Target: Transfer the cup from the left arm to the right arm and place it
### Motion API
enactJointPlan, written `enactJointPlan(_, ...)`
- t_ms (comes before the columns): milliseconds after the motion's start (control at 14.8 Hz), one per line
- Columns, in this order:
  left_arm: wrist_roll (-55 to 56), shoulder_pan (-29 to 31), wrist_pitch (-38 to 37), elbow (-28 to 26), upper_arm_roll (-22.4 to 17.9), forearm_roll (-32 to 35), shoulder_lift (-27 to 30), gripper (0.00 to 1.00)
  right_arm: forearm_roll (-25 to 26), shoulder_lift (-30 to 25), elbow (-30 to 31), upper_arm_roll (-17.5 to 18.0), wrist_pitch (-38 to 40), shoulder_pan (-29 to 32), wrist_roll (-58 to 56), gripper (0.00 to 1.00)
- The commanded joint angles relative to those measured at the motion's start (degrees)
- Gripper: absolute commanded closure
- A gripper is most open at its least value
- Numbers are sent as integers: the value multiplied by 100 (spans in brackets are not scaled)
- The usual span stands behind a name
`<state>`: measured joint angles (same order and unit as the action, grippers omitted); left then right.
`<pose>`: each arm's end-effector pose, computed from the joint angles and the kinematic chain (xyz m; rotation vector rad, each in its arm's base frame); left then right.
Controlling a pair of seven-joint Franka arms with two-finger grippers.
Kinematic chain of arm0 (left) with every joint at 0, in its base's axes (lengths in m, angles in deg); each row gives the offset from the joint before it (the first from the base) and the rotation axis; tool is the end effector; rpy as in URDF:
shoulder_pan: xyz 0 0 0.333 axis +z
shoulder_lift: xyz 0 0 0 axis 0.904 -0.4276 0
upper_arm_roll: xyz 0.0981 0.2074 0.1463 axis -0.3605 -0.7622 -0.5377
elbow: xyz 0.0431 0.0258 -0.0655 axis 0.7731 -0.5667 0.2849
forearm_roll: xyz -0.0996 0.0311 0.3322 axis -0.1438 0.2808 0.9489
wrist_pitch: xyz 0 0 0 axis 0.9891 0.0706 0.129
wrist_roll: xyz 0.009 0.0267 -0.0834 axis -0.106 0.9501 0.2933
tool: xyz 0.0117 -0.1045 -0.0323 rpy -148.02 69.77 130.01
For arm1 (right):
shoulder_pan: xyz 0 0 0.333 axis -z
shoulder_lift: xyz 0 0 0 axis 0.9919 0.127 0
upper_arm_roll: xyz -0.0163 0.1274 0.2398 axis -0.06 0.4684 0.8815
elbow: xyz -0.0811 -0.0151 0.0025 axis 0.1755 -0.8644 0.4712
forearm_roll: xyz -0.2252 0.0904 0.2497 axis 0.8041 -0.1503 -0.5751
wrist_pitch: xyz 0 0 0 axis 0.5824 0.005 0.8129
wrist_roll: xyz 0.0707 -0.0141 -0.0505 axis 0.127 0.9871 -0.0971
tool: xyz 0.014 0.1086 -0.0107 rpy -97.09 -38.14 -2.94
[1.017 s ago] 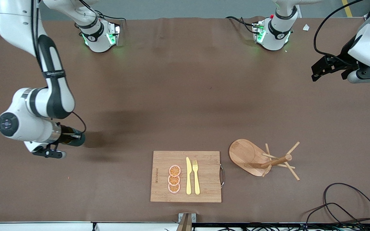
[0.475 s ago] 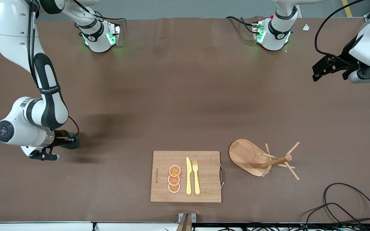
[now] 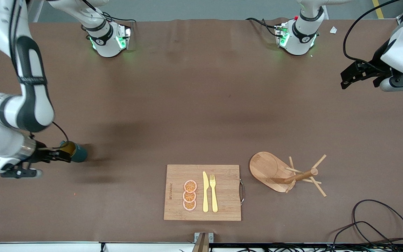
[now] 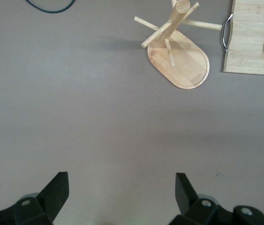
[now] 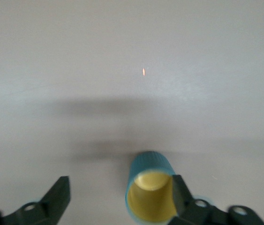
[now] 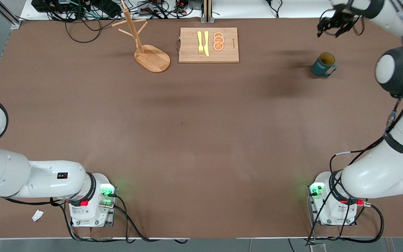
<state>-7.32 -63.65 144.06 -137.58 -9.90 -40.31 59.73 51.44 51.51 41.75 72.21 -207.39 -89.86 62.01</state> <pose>0.4895 -0.0775 0.5954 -3.1340 -0.0731 -0.0167 0.6125 -0.0491 0.3727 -3.0912 -0.0387 -0.0778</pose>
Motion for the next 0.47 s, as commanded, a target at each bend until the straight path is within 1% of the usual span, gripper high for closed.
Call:
enactJointPlan(0,30,2,28,-87,44,0,178,0,366,-1170,331,57,804,57,102,0)
enactJointPlan(68,-5,11,2,-96,44,0,187,0,436,-1434,339,48,1156,57,216,0)
enactJointPlan(203,-58,28,-7,-96,35,0,205,0,778,-1883,348,92,1430,39,305,0)
enactJointPlan(271,-50,28,-16,-104,35,0,214,0,831,-2059,331,110,1684,39,471,0)
enactJointPlan(339,11,28,-85,-113,35,0,248,0,858,-2052,104,110,1904,48,385,0)
enactJointPlan(407,21,28,-121,-131,35,0,275,0,919,-2043,-272,101,2045,56,202,0)
